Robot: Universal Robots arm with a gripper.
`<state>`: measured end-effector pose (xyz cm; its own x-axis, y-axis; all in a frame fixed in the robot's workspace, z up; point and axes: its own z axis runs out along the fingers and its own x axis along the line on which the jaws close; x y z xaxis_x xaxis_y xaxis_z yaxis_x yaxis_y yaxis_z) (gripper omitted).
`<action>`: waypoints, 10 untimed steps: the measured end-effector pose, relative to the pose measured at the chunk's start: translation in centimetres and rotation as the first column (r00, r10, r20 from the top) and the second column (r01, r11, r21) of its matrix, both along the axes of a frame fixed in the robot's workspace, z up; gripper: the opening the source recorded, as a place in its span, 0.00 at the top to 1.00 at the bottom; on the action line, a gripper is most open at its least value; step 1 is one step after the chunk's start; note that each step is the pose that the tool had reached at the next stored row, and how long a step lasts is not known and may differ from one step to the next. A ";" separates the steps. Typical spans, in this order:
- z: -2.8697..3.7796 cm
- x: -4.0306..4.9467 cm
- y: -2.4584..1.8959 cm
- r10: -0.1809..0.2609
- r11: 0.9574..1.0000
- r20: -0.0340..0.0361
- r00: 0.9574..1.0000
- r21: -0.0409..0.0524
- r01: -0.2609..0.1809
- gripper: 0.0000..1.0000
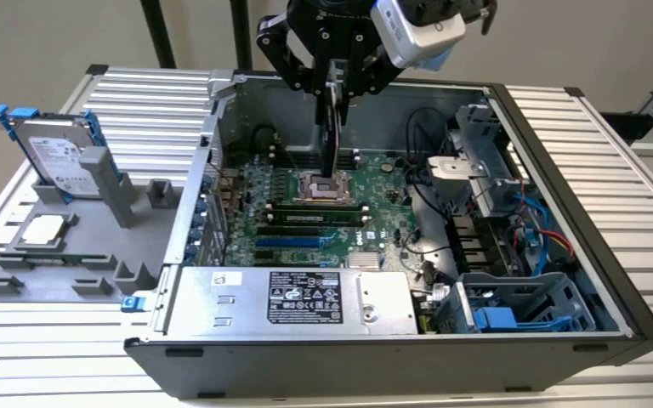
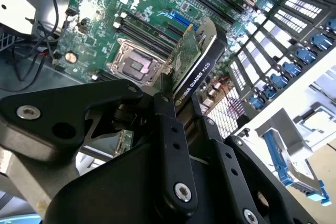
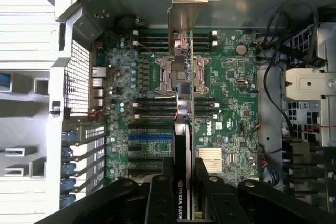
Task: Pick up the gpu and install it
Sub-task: 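Insert the gpu into the slot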
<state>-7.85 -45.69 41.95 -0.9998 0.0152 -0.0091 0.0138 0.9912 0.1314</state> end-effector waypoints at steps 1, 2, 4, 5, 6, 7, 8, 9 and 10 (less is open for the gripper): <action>0.00 0.00 0.00 0.004 1.000 0.000 1.000 0.000 -0.004 1.00; 0.00 0.00 0.00 0.008 1.000 0.000 1.000 0.000 -0.008 1.00; 0.00 0.00 0.00 0.015 1.000 0.000 1.000 0.000 -0.015 1.00; 0.00 0.00 0.00 0.020 1.000 0.000 1.000 0.000 -0.020 1.00; 0.00 0.00 0.00 0.025 1.000 0.000 1.000 0.000 -0.025 1.00; 0.00 0.00 0.00 0.030 1.000 0.000 1.000 0.000 -0.030 1.00; 0.00 0.00 0.00 0.035 0.999 0.000 0.999 0.000 -0.035 1.00; 0.00 0.00 0.00 0.041 0.999 0.000 0.999 0.000 -0.041 1.00; 0.00 0.00 0.00 0.046 0.999 0.000 0.999 0.000 -0.046 1.00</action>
<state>-7.85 -45.69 41.95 -0.9995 -0.0306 -0.0091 -0.0316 0.9908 0.1314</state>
